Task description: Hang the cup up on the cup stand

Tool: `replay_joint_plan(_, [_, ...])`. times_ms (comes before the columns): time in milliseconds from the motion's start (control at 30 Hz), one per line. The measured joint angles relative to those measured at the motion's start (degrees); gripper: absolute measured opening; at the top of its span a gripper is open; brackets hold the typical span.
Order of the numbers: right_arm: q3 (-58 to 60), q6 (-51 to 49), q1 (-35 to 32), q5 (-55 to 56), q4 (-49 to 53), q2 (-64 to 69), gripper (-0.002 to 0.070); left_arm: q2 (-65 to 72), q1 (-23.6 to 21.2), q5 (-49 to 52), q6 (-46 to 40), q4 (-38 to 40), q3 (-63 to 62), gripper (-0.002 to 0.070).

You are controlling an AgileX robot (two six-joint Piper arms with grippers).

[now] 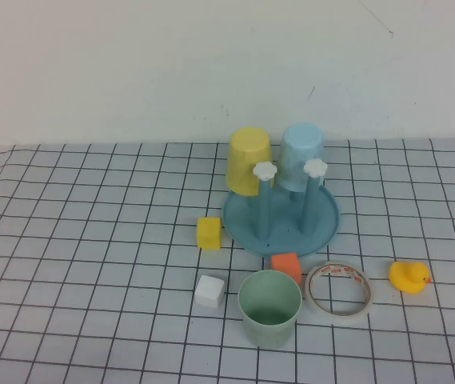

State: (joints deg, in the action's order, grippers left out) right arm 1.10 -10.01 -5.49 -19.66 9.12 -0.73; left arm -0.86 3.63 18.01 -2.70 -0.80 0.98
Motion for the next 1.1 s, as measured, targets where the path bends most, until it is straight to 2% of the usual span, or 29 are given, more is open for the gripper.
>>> replay_joint_plan(1100, [0.00, 0.00, 0.00, 0.00, -0.94, 0.00, -0.0001, 0.00, 0.00, 0.00, -0.24, 0.00, 0.00, -0.0003])
